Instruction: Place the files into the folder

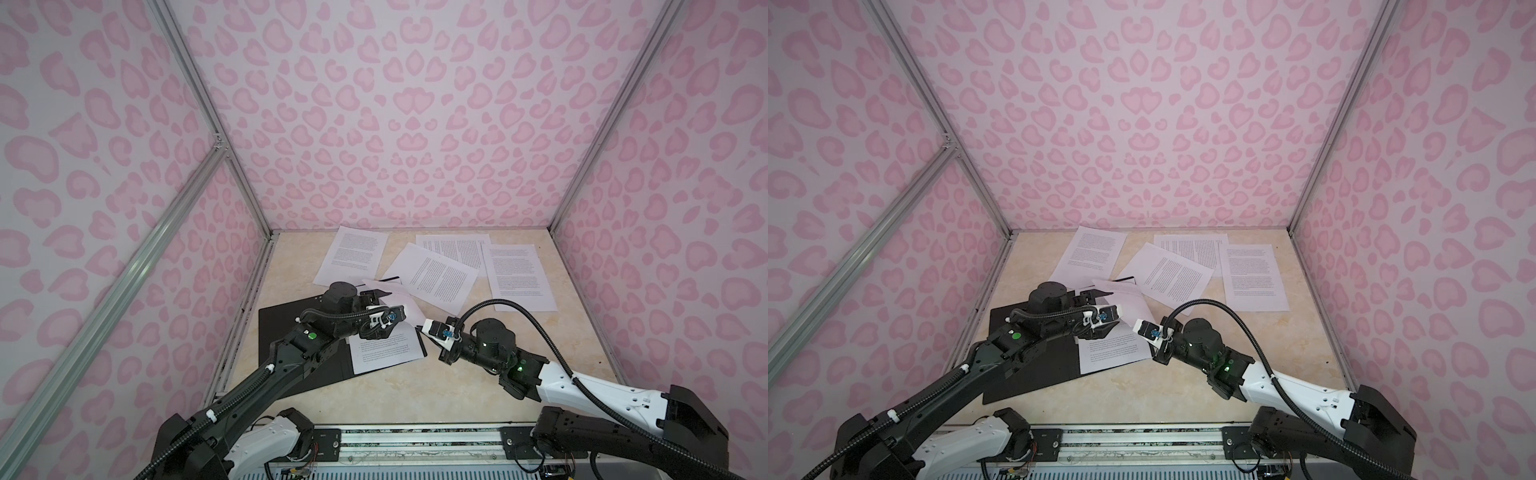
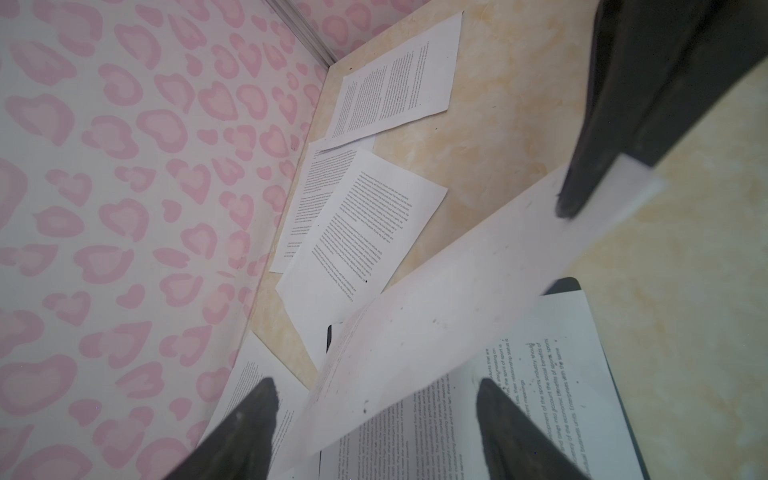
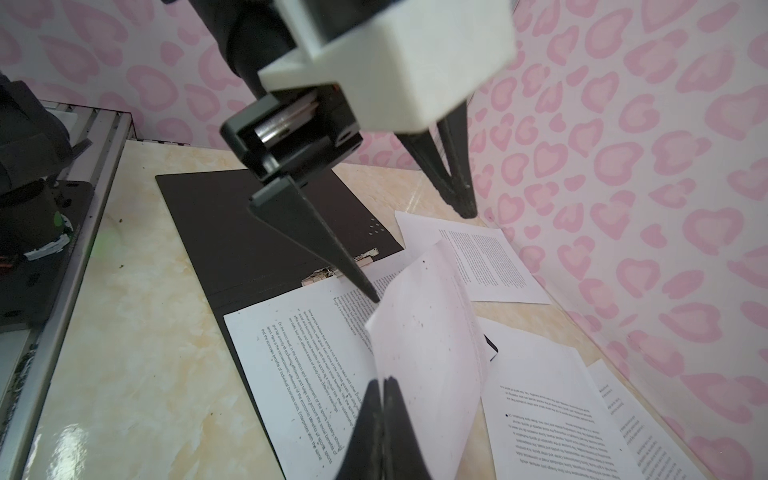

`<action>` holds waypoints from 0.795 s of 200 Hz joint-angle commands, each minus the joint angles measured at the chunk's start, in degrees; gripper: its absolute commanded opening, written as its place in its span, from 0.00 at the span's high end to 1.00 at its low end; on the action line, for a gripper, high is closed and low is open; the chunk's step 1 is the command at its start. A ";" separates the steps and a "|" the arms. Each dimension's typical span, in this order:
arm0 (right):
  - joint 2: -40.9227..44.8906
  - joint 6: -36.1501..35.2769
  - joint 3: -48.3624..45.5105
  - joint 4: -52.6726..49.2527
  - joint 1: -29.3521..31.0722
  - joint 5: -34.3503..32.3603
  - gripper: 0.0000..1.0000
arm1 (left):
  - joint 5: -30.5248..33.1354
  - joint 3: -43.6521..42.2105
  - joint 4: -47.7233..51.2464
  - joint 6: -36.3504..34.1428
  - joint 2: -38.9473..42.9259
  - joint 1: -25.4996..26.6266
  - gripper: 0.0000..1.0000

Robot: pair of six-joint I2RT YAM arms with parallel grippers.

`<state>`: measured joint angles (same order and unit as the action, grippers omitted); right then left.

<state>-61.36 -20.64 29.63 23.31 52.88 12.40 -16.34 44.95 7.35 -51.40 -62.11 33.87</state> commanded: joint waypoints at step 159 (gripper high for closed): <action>2.90 9.34 -0.18 2.89 -1.44 -10.03 0.01 | -6.16 8.44 3.32 13.55 -6.99 0.02 0.96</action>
<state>-60.03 -18.31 29.47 24.14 52.47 10.04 -22.31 51.29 10.79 -44.34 -69.21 33.89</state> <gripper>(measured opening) 0.331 0.050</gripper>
